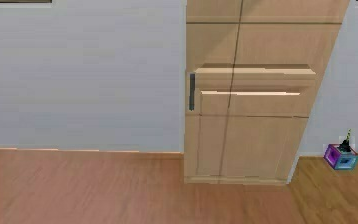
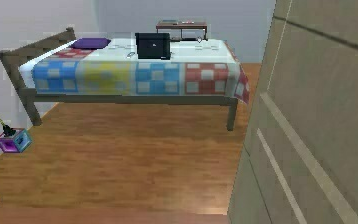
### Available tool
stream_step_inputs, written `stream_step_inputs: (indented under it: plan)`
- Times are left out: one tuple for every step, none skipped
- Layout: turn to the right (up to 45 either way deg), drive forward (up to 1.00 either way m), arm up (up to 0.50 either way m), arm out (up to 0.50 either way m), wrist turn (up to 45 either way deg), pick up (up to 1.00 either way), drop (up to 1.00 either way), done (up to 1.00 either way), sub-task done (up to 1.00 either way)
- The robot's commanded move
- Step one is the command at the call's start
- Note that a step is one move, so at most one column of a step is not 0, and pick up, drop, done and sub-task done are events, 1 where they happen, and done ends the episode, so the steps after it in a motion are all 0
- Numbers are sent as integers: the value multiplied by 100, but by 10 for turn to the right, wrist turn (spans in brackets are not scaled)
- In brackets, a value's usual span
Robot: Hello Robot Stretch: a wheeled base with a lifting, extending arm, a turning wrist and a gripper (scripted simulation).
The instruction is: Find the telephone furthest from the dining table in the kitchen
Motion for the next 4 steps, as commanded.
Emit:
stream_step_inputs:
  plan:
    - [60,0,0,0,0,0,0,0,0]
    - [0,25,0,0,0,0,0,0,0]
    - [-450,0,0,0,0,0,0,0,0]
    - [-330,0,0,0,0,0,0,0,0]
